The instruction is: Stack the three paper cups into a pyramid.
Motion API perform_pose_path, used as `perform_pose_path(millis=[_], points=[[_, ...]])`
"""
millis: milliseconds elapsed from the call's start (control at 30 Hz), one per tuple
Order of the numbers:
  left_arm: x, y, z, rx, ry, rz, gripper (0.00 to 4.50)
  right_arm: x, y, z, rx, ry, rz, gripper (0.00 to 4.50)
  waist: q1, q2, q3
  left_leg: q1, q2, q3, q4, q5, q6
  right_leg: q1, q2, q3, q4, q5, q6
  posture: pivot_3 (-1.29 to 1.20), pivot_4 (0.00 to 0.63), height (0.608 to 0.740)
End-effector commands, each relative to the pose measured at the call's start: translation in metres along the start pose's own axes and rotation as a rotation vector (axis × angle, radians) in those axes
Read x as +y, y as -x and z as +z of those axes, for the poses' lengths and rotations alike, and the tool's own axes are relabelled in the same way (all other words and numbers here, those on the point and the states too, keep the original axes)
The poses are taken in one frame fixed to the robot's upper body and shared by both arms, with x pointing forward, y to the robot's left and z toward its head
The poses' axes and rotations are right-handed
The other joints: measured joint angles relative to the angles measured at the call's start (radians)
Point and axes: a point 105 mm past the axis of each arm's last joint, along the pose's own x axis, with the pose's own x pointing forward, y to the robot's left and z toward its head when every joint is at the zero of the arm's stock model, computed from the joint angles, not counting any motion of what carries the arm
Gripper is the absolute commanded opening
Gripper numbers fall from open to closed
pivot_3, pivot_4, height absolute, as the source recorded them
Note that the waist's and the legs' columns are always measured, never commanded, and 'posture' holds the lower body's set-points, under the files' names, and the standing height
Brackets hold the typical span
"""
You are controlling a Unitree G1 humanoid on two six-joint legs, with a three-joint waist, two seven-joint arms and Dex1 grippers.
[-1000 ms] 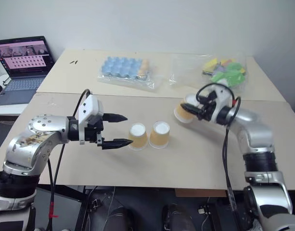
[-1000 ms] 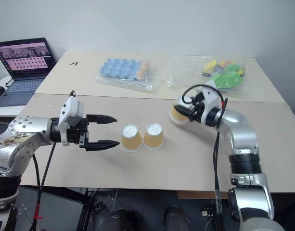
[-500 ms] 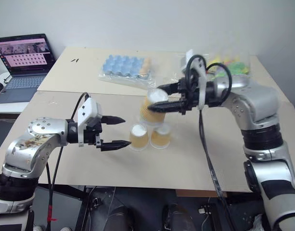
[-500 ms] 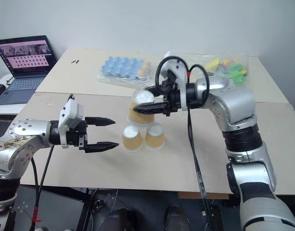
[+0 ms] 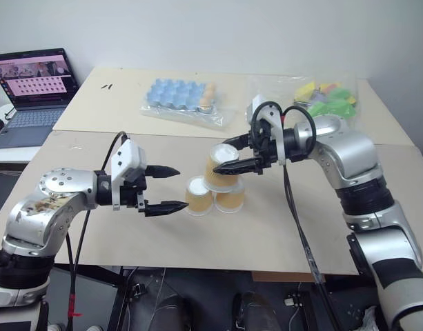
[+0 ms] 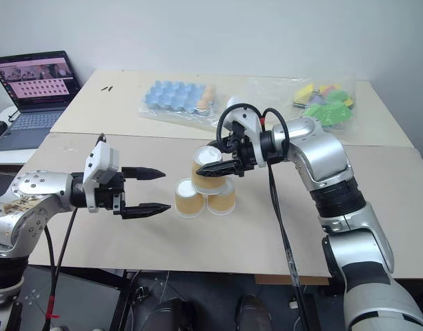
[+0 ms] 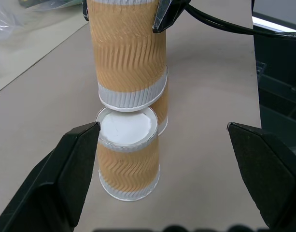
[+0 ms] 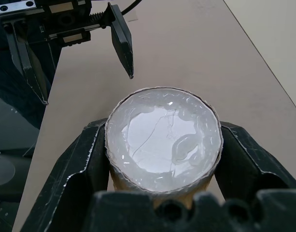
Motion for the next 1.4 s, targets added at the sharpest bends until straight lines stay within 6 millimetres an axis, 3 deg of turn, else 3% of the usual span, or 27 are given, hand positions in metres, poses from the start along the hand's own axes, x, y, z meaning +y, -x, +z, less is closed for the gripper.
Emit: perform_pose_path(millis=[33,67,100,200,233,367,467,633,700,767,833,900,1000,1133,1200,1400], points=[[0.000,0.006,0.010,-0.009,-0.048,0.014,4.50,0.000,0.000,0.000,-0.004,0.026,-0.004,2.74,0.000,0.000,0.000,0.000,0.000,0.000,0.000,0.000,0.000,0.000,0.000,0.000,0.000,0.000,0.000,0.00,0.150,0.735],[0.000,0.006,0.010,-0.010,-0.048,0.015,4.50,0.000,0.000,0.000,-0.006,0.024,-0.005,2.74,0.000,0.000,0.000,0.000,0.000,0.000,0.000,0.000,0.000,0.000,0.000,0.000,0.000,0.000,0.000,0.00,0.150,0.735],[0.001,0.006,0.010,-0.009,-0.048,0.017,4.50,0.000,0.000,0.001,-0.008,0.023,-0.008,3.24,0.000,0.000,0.000,0.000,0.000,0.000,0.000,0.000,0.000,0.000,0.000,0.000,0.000,0.000,0.000,0.00,0.150,0.735],[0.001,0.006,0.010,-0.008,-0.049,0.018,4.50,0.002,0.000,0.006,-0.026,0.041,-0.009,4.03,0.000,0.000,0.000,0.000,0.000,0.000,0.000,0.000,0.000,0.000,0.000,0.000,0.000,0.000,0.000,0.00,0.150,0.735],[0.001,0.006,0.010,-0.008,-0.049,0.018,4.50,0.003,0.001,0.010,-0.037,0.047,-0.005,4.49,0.000,0.000,0.000,0.000,0.000,0.000,0.000,0.000,0.000,0.000,0.000,0.000,0.000,0.000,0.000,0.00,0.150,0.735],[0.001,0.006,0.010,-0.009,-0.049,0.020,4.50,0.011,0.011,0.033,-0.114,0.071,0.019,4.49,0.000,0.000,0.000,0.000,0.000,0.000,0.000,0.000,0.000,0.000,0.000,0.000,0.000,0.000,0.000,0.00,0.150,0.735],[0.001,0.006,0.009,-0.010,-0.049,0.022,4.50,0.013,0.027,0.060,-0.215,0.080,0.018,4.49,0.000,0.000,0.000,0.000,0.000,0.000,0.000,0.000,0.000,0.000,0.000,0.000,0.000,0.000,0.000,0.00,0.150,0.735],[0.003,0.007,0.007,-0.030,-0.023,0.074,4.50,0.007,0.072,0.118,-0.508,0.020,-0.054,4.49,0.000,0.000,0.000,0.000,0.000,0.000,0.000,0.000,0.000,0.000,0.000,0.000,0.000,0.000,0.000,0.00,0.150,0.735],[0.011,0.012,0.003,-0.059,0.024,0.168,4.50,-0.013,0.102,0.131,-0.648,-0.049,-0.208,4.49,0.000,0.000,0.000,0.000,0.000,0.000,0.000,0.000,0.000,0.000,0.000,0.000,0.000,0.000,0.000,0.00,0.150,0.735],[0.023,0.021,-0.008,-0.080,0.068,0.327,4.50,-0.035,0.126,0.115,-0.684,-0.120,-0.423,4.49,0.002,-0.001,-0.001,0.000,0.000,0.000,0.000,0.000,0.000,0.001,0.000,0.000,0.000,0.000,0.000,0.00,0.150,0.735],[0.035,0.035,-0.019,-0.112,0.124,0.507,4.50,-0.051,0.137,0.077,-0.581,-0.174,-0.655,4.49,0.004,-0.003,-0.002,0.002,0.000,-0.001,-0.001,0.000,0.000,0.003,0.000,0.000,0.000,0.000,0.000,0.00,0.150,0.735],[0.041,0.052,-0.036,-0.117,0.172,0.664,4.50,-0.062,0.142,0.027,-0.368,-0.190,-0.874,4.49,0.004,-0.006,-0.003,0.003,0.000,-0.001,-0.002,0.000,0.000,0.004,-0.001,0.000,0.000,0.000,0.000,0.00,0.150,0.735],[0.046,0.074,-0.069,-0.092,0.264,0.868,4.50,-0.064,0.148,-0.051,-0.050,-0.207,-1.081,4.49,0.002,-0.005,-0.003,0.003,-0.002,0.000,-0.004,0.000,0.000,0.002,-0.002,0.001,-0.001,0.000,0.001,0.00,0.150,0.735],[0.063,0.092,-0.100,-0.079,0.302,1.117,4.50,-0.057,0.150,-0.129,0.233,-0.231,-1.247,4.49,0.000,-0.004,-0.003,0.004,-0.001,0.003,-0.005,0.001,-0.001,0.001,-0.002,0.003,0.000,0.000,0.001,0.00,0.150,0.735],[0.072,0.099,-0.109,-0.070,0.288,1.217,4.50,-0.055,0.147,-0.148,0.261,-0.249,-1.283,4.49,-0.003,-0.004,-0.003,0.006,-0.001,0.003,-0.005,0.001,-0.002,0.002,-0.002,0.003,0.000,0.000,0.001,0.00,0.150,0.735],[0.104,0.122,-0.119,-0.093,0.242,1.495,4.50,-0.054,0.152,-0.177,0.192,-0.238,-1.466,4.49,-0.005,-0.004,-0.003,0.007,-0.001,0.003,-0.005,0.003,-0.003,0.003,-0.001,0.003,0.000,0.001,0.000,0.00,0.150,0.735]])
